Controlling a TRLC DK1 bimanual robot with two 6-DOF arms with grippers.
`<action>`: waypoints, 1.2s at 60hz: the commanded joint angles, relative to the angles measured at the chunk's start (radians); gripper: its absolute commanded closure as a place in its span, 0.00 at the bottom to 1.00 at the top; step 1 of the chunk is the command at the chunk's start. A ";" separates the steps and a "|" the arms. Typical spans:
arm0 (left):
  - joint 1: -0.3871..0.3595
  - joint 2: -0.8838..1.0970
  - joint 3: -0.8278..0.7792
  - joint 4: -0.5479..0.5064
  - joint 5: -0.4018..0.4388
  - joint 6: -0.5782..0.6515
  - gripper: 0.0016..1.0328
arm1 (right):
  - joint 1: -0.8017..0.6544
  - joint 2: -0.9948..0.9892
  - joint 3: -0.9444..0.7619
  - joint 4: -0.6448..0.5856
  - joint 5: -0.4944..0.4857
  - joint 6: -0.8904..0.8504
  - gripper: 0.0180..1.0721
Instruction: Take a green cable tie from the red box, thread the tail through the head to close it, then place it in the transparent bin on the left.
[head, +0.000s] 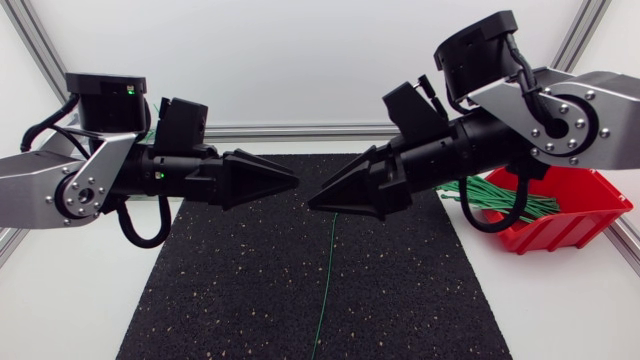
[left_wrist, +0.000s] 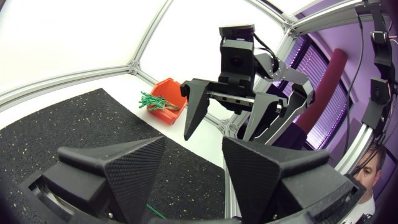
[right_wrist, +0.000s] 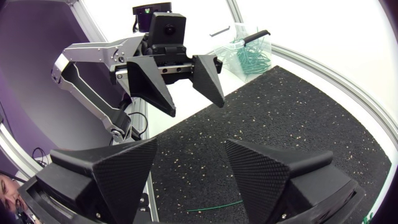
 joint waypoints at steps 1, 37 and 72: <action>-0.001 -0.029 -0.040 -0.032 -0.045 0.017 0.37 | 0.005 -0.015 -0.018 0.004 0.039 0.012 0.13; -0.021 -0.135 -0.147 -0.199 -0.353 0.282 0.36 | 0.041 0.321 0.148 -0.202 0.558 -0.058 0.14; 0.046 -0.270 -0.216 -0.230 -0.355 0.291 0.35 | 0.154 0.686 0.454 -0.384 0.869 0.465 0.28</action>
